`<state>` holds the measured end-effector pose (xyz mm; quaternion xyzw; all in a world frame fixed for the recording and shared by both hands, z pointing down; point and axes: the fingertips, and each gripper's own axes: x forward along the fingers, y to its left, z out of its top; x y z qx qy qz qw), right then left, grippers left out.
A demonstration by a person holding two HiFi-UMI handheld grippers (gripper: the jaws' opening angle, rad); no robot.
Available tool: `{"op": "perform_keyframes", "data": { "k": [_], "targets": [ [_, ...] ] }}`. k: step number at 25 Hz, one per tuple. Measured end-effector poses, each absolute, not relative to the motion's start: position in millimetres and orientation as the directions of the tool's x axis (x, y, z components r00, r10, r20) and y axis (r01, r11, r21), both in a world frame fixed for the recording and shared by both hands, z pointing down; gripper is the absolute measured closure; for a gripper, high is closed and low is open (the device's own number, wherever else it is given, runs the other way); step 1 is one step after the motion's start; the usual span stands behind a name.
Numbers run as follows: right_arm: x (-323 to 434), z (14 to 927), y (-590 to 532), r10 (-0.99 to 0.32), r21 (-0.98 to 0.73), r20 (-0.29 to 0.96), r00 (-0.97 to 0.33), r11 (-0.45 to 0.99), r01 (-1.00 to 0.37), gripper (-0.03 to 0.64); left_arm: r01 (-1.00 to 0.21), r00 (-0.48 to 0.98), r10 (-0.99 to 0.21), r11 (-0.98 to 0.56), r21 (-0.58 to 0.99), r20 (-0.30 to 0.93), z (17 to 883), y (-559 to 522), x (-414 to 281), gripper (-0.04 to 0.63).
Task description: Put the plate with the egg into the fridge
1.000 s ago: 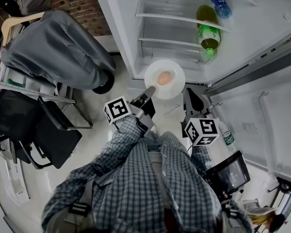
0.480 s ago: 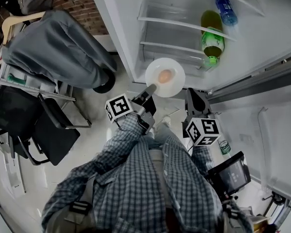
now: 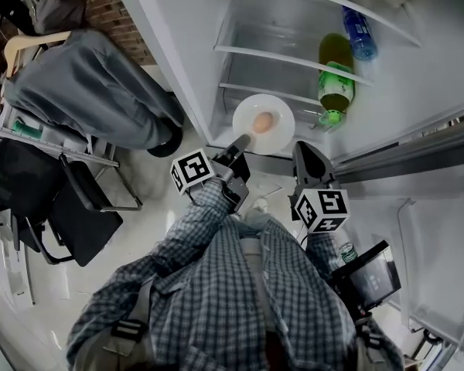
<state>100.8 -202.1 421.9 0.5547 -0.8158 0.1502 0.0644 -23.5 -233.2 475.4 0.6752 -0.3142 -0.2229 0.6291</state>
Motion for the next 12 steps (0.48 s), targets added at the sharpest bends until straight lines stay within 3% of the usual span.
{"op": "perform_keyframes", "data": {
  "k": [12],
  "targets": [
    [118,419,-222,-0.883,-0.164,0.278,-0.379,0.345,-0.924,0.609,-0.13,0.686,-0.721,0.01,0.991,0.097,480,-273,2,0.58]
  ]
}}
